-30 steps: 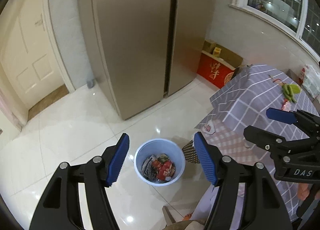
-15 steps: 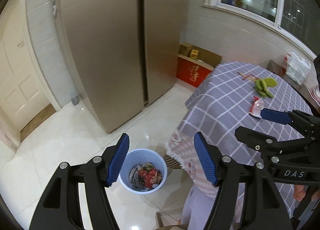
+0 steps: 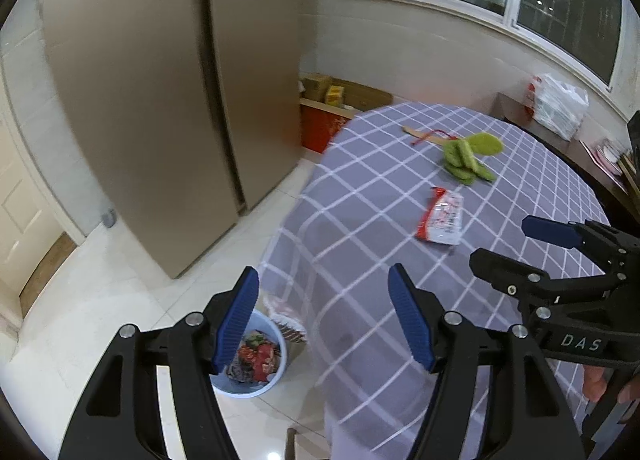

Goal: Collect trash
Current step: 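Grasp the red snack wrapper with the left tool while the right tool grasps the green plush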

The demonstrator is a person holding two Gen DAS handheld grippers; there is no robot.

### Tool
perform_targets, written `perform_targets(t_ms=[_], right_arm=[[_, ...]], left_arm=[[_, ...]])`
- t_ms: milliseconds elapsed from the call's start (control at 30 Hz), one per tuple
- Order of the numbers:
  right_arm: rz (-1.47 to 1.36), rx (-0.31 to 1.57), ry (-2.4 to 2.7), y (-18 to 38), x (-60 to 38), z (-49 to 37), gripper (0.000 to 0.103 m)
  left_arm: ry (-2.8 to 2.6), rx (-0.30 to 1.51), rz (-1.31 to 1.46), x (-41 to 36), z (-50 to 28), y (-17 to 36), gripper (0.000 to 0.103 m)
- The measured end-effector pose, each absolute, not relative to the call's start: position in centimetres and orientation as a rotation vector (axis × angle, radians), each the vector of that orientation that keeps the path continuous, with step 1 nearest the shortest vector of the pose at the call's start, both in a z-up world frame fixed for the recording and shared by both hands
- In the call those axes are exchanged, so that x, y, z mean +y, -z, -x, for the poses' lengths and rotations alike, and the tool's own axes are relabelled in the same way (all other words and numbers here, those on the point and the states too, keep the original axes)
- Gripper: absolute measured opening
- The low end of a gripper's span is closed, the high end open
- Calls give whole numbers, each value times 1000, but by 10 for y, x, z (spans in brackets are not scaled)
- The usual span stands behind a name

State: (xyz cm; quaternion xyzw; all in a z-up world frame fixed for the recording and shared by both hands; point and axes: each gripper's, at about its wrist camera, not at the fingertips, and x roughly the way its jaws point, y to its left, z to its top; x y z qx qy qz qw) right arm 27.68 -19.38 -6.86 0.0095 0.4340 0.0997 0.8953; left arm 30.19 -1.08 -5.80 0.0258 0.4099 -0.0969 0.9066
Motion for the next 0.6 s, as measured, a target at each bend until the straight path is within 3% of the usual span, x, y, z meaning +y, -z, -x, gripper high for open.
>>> perform_targets(t_ms=[600], right_arm=[[-72,934,-44,78,-278,-283,83]], left_arm=[[352,956,-110,-106,-344,80,67]])
